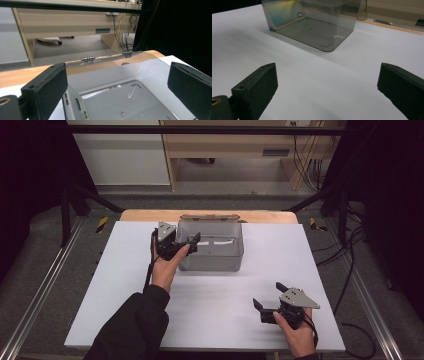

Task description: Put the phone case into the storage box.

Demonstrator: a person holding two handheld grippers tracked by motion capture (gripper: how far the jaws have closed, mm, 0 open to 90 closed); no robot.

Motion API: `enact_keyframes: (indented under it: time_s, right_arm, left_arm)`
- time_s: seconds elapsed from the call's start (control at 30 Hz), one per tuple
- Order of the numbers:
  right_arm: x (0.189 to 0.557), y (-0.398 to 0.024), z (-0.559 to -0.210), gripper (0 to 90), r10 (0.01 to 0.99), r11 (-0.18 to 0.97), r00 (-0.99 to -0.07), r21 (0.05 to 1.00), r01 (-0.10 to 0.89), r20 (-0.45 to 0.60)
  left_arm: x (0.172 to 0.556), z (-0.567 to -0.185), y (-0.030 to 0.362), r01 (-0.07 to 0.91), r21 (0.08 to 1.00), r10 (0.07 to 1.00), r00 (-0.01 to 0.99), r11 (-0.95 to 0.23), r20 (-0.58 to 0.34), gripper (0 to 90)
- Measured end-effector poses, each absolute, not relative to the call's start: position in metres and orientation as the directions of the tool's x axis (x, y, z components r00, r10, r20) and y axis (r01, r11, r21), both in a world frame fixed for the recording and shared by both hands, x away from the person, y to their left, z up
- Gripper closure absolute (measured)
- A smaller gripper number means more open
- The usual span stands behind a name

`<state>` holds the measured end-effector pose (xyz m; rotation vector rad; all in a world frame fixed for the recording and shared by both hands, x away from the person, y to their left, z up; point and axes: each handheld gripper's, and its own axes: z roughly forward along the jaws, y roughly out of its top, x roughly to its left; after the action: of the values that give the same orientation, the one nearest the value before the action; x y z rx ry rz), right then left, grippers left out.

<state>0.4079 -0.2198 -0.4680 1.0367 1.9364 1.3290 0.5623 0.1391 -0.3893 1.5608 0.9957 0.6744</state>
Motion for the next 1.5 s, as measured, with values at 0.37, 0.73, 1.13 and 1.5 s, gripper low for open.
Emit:
enact_keyframes:
  time_s: [0.37,0.73,1.13,1.5]
  right_arm:
    - [0.408,-0.220,-0.468,3.5,0.844,0.210,-0.536,0.937,0.278,-0.030]
    - [0.408,-0.220,-0.468,3.5,0.845,0.210,-0.534,0.937,0.280,-0.029]
    - [0.408,-0.220,-0.468,3.5,0.844,0.208,-0.536,0.937,0.280,-0.028]
    - [0.408,-0.220,-0.468,3.5,0.843,0.208,-0.537,0.937,0.280,-0.027]
  left_arm:
    - [0.556,-0.380,0.148,0.201,0.979,0.856,0.511,-0.028,-0.080,2.4]
    - [0.553,-0.373,0.161,0.184,0.983,0.853,0.514,-0.012,-0.086,2.4]
    - [0.552,-0.371,0.169,0.176,0.984,0.854,0.512,0.003,-0.094,2.4]
    - [0.551,-0.369,0.172,0.167,0.986,0.849,0.520,0.003,-0.091,1.8]
